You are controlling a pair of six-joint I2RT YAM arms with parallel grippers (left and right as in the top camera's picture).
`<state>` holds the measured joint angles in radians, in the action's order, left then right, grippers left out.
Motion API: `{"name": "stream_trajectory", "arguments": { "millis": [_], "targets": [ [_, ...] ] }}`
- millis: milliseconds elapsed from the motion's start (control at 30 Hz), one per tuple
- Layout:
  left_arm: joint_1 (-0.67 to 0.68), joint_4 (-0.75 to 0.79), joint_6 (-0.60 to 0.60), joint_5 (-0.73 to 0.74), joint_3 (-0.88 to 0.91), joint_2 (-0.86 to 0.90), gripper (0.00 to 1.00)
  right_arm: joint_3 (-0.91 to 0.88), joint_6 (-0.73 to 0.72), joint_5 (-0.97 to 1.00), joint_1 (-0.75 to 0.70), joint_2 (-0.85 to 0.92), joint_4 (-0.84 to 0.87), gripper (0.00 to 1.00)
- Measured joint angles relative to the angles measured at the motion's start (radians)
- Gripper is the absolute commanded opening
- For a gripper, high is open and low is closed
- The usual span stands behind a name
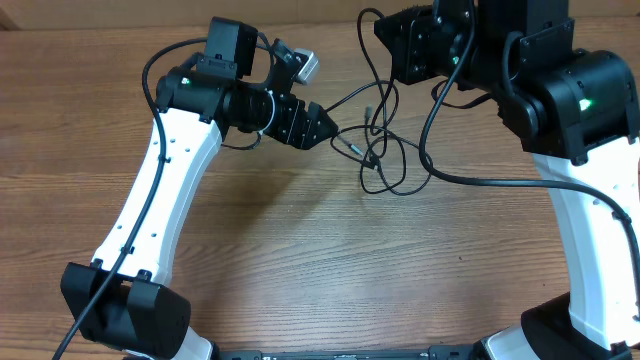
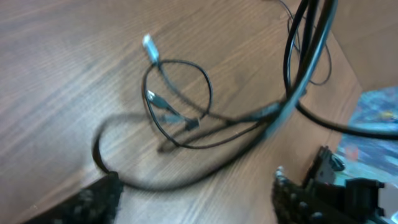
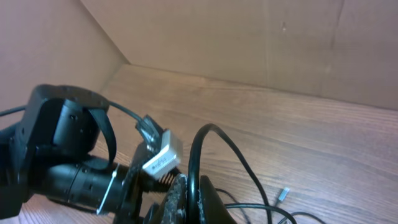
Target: Untangle cables
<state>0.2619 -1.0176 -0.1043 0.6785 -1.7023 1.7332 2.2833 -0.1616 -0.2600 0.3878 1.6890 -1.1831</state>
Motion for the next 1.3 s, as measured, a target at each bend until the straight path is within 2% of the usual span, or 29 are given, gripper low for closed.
{"name": "stream_trajectory", "arguments": {
  "millis": [167,233,267,300,367,400,567,800,933,1133,1300],
  "targets": [
    [0.0,0.05,0.003,-0.003,0.0,0.0,0.81,0.0,0.013,-0.072,0.0,0.0,-0.006,0.04],
    [0.0,0.068,0.008,-0.003,0.0,0.0,0.75,0.0,0.019,-0.108,0.0,0.0,-0.003,0.04],
    [0.001,0.074,0.011,-0.003,0.0,0.0,0.66,0.0,0.023,-0.12,0.0,0.0,0.0,0.04],
    [0.001,0.075,0.021,-0.003,0.0,0.0,0.51,0.0,0.024,-0.13,0.0,0.0,0.002,0.04],
    [0.008,0.071,0.024,-0.01,0.0,0.0,0.15,0.0,0.027,-0.143,0.0,0.0,0.002,0.04],
    [0.014,0.063,0.023,-0.02,0.0,0.0,0.04,0.0,0.029,-0.145,0.0,0.0,0.002,0.04],
    [0.033,-0.026,0.024,-0.159,0.0,0.0,0.04,0.0,0.032,-0.074,0.001,0.0,-0.026,0.04],
    [-0.067,-0.136,0.09,-0.4,0.0,0.0,0.04,0.0,-0.032,0.431,-0.01,0.0,-0.155,0.04],
    [-0.163,-0.16,0.119,-0.424,0.0,-0.002,0.04,0.0,-0.082,0.644,-0.058,0.001,-0.214,0.04],
    [-0.268,-0.177,0.137,-0.433,0.0,-0.026,0.04,0.0,-0.117,0.798,-0.167,0.003,-0.261,0.04],
    [-0.329,-0.18,0.167,-0.444,0.0,-0.047,0.04,0.0,-0.153,0.853,-0.23,0.003,-0.282,0.04]
  ]
}}
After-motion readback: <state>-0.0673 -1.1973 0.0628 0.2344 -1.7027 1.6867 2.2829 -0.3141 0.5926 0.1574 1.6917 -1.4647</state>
